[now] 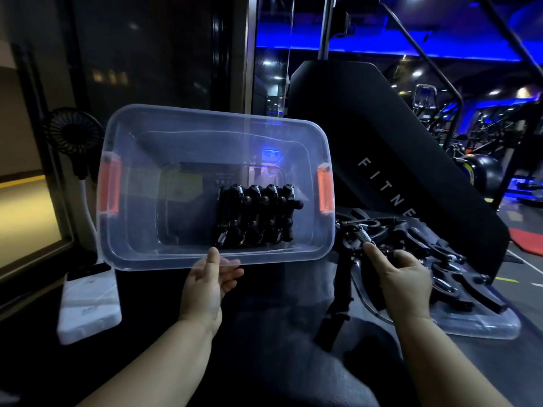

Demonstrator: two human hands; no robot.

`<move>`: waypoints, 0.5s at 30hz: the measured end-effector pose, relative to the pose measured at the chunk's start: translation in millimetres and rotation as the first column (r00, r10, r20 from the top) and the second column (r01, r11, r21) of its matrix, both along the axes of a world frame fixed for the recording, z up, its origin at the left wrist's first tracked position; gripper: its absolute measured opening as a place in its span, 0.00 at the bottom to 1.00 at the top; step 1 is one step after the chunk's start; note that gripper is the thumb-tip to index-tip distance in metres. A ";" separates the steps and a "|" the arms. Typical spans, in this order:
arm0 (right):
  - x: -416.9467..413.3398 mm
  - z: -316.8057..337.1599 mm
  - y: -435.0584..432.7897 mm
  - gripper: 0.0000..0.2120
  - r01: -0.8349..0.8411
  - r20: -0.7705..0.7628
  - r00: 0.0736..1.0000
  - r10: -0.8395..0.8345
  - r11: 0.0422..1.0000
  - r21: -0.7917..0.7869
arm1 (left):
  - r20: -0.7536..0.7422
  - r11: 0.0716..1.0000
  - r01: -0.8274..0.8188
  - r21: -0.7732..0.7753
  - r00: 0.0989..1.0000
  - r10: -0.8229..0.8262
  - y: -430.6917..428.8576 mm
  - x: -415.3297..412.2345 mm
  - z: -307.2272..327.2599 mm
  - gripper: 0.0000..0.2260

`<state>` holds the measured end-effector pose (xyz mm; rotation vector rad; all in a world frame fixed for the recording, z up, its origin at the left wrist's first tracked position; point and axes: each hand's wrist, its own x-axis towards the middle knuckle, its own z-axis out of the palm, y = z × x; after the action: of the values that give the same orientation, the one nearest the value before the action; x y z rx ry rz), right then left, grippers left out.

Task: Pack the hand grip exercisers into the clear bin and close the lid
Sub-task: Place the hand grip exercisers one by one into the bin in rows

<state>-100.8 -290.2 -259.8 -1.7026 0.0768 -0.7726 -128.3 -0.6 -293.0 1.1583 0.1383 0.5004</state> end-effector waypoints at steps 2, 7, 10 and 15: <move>-0.6 0.3 0.9 0.25 0.009 0.026 1.000 -0.008 0.999 -0.039 | -0.004 1.000 0.000 0.003 1.000 0.000 0.0 -0.3 0.1 0.16; -5.9 0.9 8.1 0.11 -0.077 0.045 0.996 0.081 0.993 -0.089 | -0.005 1.000 0.000 0.006 1.000 0.001 -0.1 -0.9 1.3 0.15; -9.2 3.0 10.1 0.08 -0.105 0.048 0.992 0.115 0.980 -0.170 | -0.004 1.000 -0.003 0.007 1.000 0.003 -0.1 -1.3 1.7 0.16; -16.2 9.3 15.0 0.11 -0.023 0.114 0.991 0.071 0.923 -0.383 | -0.014 1.000 -0.009 -0.001 1.000 0.009 -1.8 -1.6 2.4 0.16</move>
<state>-117.0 -275.2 -250.5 -2.0088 -0.2152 -0.8993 -130.0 -2.4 -290.6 1.1607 0.1556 0.5004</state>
